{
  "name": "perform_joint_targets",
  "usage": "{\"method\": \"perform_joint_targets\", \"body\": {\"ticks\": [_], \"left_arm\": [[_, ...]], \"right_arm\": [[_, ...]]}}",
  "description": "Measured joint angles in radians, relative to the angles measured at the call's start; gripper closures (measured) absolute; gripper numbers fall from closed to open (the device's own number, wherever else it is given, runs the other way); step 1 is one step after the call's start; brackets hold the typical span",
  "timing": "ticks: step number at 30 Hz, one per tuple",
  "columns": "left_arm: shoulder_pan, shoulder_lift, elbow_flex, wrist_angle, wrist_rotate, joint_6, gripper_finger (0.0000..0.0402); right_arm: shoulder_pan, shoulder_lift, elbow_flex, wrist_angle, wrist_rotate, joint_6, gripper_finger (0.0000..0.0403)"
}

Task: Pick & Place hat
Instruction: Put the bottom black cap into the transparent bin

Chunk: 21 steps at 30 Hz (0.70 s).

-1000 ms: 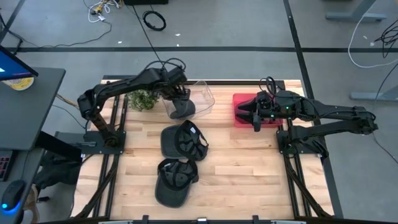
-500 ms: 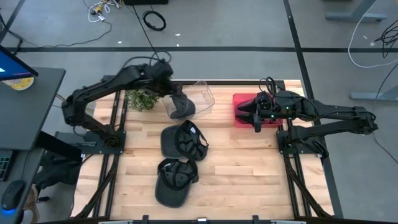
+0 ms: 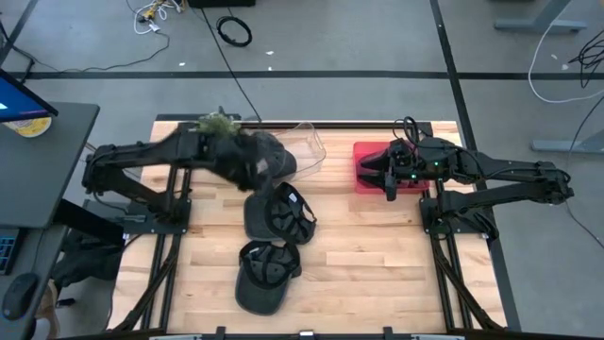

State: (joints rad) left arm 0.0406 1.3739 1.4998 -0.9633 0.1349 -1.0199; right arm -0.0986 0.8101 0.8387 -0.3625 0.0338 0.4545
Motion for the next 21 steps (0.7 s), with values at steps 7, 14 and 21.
{"method": "perform_joint_targets", "body": {"ticks": [7,14,21], "left_arm": [[-0.167,0.044,-0.001,-0.008,0.000,-0.238,0.0184],[-0.288,0.116,-0.001,-0.046,-0.041,-0.450,0.0170],[-0.452,0.211,-0.001,-0.143,-0.089,-0.719,0.0168]], "right_arm": [[0.000,0.000,0.000,-0.008,-0.021,-0.019,0.0174],[0.000,0.001,0.000,-0.034,-0.047,-0.031,0.0174],[0.000,0.001,0.000,-0.085,-0.069,-0.045,0.0174]]}}
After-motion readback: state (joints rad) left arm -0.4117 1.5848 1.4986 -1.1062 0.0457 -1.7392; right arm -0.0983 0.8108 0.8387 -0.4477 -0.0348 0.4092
